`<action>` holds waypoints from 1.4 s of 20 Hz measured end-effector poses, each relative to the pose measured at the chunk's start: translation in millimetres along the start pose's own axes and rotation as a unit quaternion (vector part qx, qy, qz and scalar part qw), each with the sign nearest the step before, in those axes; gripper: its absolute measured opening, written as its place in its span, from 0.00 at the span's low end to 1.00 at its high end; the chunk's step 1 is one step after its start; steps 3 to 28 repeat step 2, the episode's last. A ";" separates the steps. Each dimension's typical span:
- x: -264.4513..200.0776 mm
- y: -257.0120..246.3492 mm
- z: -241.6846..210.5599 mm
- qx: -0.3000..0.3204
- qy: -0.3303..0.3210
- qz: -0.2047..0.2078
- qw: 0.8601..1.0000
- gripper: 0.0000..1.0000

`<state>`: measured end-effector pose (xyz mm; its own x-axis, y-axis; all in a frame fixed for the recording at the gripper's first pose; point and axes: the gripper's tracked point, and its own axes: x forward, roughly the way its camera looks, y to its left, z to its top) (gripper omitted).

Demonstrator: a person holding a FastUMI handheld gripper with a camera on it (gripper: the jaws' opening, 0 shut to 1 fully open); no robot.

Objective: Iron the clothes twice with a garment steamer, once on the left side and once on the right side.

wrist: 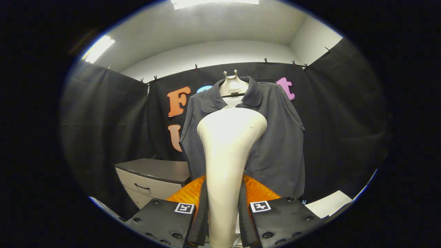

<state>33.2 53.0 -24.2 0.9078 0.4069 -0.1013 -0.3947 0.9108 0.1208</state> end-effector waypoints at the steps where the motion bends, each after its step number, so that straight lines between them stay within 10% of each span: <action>1: 0.5 0.6 -0.4 -0.001 0.000 0.001 1.000 0.45; 28: 0.2 1.3 -0.1 0.000 0.000 0.001 1.000 0.45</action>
